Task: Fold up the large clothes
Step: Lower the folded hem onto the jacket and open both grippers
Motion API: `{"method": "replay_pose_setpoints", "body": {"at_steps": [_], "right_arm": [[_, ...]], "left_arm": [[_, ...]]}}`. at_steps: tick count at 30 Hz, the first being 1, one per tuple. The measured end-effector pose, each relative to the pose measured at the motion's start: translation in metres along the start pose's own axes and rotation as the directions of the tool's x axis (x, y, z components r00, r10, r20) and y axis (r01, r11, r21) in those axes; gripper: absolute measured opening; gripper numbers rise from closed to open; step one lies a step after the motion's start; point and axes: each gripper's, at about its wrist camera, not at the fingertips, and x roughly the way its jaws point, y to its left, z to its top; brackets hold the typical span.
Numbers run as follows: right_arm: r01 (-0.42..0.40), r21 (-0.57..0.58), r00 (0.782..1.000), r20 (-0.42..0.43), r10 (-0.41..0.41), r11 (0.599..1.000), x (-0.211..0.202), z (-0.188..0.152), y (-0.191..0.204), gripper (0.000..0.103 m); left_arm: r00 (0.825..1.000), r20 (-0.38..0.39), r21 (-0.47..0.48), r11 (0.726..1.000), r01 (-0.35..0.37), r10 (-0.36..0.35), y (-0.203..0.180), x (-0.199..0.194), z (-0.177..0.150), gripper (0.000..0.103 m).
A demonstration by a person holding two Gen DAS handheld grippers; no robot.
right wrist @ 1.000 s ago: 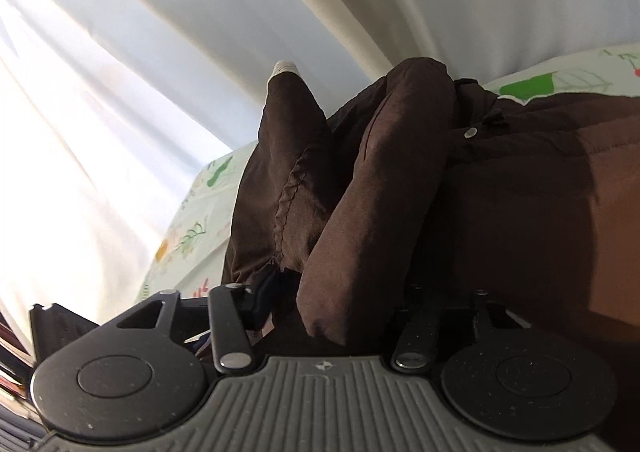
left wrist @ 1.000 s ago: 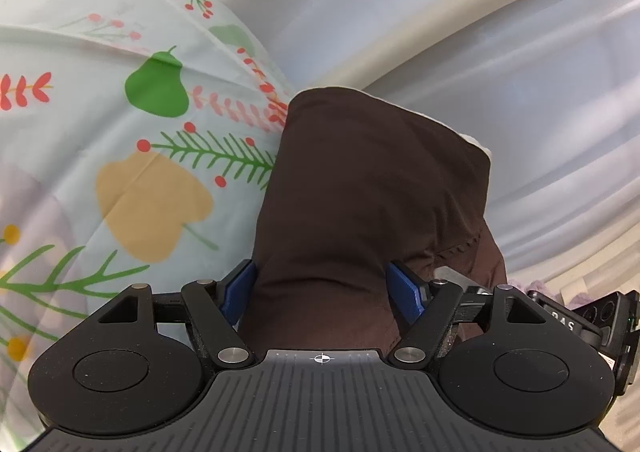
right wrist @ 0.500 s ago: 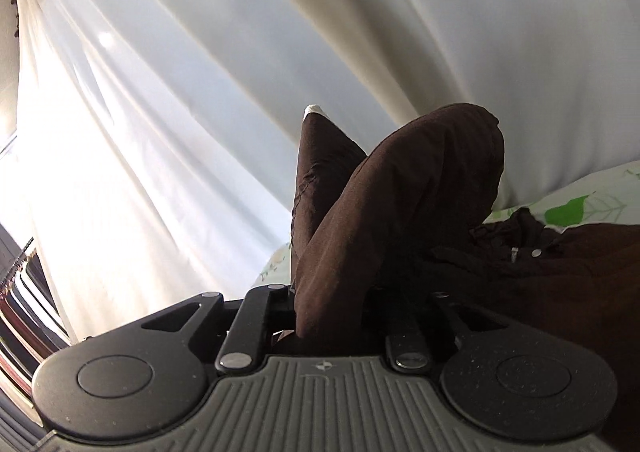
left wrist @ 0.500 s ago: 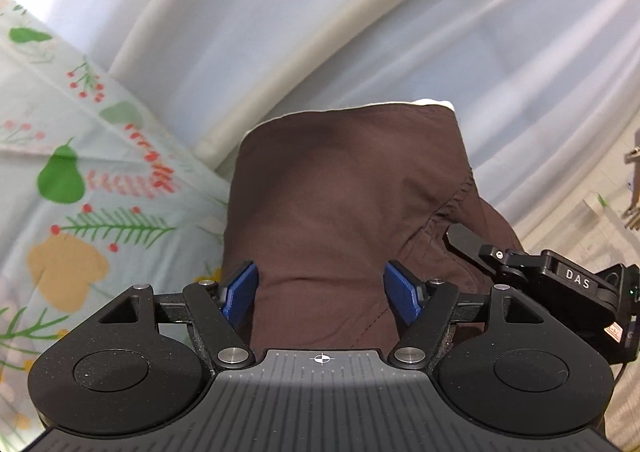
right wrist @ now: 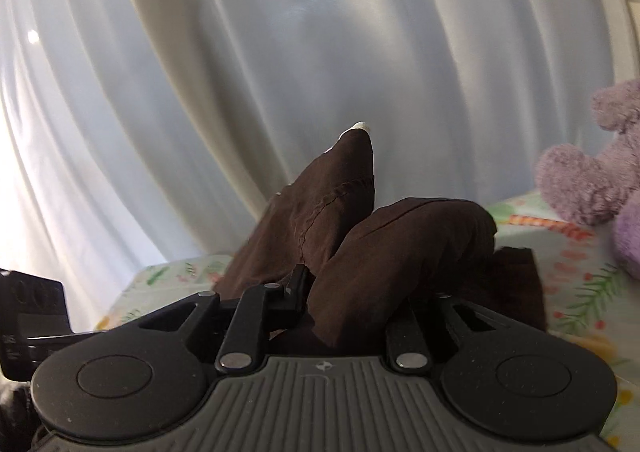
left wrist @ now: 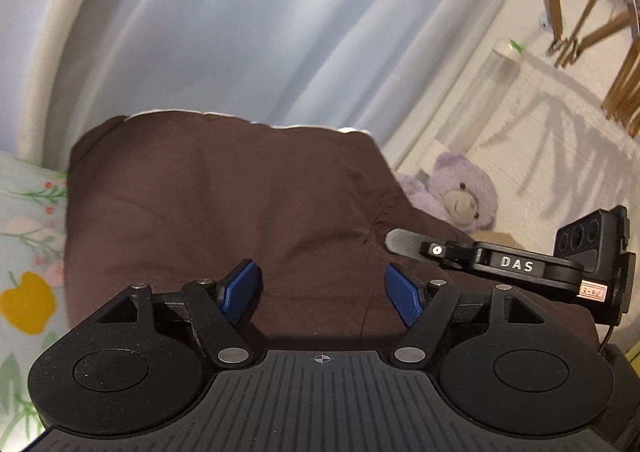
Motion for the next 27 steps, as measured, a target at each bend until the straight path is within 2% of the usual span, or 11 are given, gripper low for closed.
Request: {"method": "replay_pose_setpoints", "body": {"at_steps": [5,9,11,13,14,15,18,20,22,24,27], "right_arm": [[0.15,0.097,0.988,-0.043,-0.147,0.984,-0.009,-0.018,-0.025,0.031],[0.241,0.132,0.967,0.056,-0.25,0.962,-0.038,-0.009,-0.028,0.048],[0.119,0.24,0.981,0.119,-0.151,0.964,-0.05,0.004,-0.03,0.049],[-0.022,0.303,0.992,0.129,-0.018,0.953,-0.031,0.011,-0.02,0.049],[-0.053,0.294,0.993,0.119,0.018,0.954,-0.02,0.015,-0.014,0.049],[-0.031,0.27,0.995,0.099,0.005,0.962,-0.009,0.018,-0.005,0.049],[0.156,0.223,0.985,0.039,-0.169,0.962,0.038,0.013,-0.005,0.047],[0.197,0.253,0.979,-0.002,-0.203,0.947,0.06,0.002,-0.02,0.033],[0.228,0.214,0.972,0.003,-0.234,0.95,0.073,-0.007,-0.025,0.028],[0.29,0.113,0.956,0.019,-0.293,0.95,0.079,-0.014,-0.015,0.028],[0.373,0.012,0.927,0.049,-0.373,0.928,0.084,-0.023,-0.005,0.028]], "left_arm": [[0.997,-0.075,0.073,0.997,0.025,-0.019,-0.008,0.058,-0.02,0.081],[0.996,-0.084,0.131,0.991,0.018,-0.007,-0.006,0.074,-0.038,0.085],[0.996,-0.087,0.143,0.99,0.018,-0.006,-0.005,0.073,-0.043,0.086],[0.996,-0.086,0.154,0.988,0.019,-0.006,-0.007,0.072,-0.044,0.088],[0.996,-0.083,0.151,0.988,0.022,-0.009,-0.006,0.072,-0.043,0.089],[0.997,-0.077,0.144,0.989,0.029,-0.018,-0.004,0.068,-0.042,0.089],[0.998,-0.061,0.131,0.991,0.036,-0.029,0.0,0.056,-0.04,0.089],[0.998,-0.053,0.132,0.991,0.029,-0.022,0.004,0.04,-0.038,0.088],[0.999,-0.042,0.126,0.992,0.019,-0.014,0.008,0.022,-0.032,0.088],[0.998,0.003,0.079,0.994,-0.07,0.07,0.013,0.014,-0.019,0.097],[0.975,0.072,-0.001,0.978,-0.209,0.208,0.023,0.02,0.005,0.097]]}}
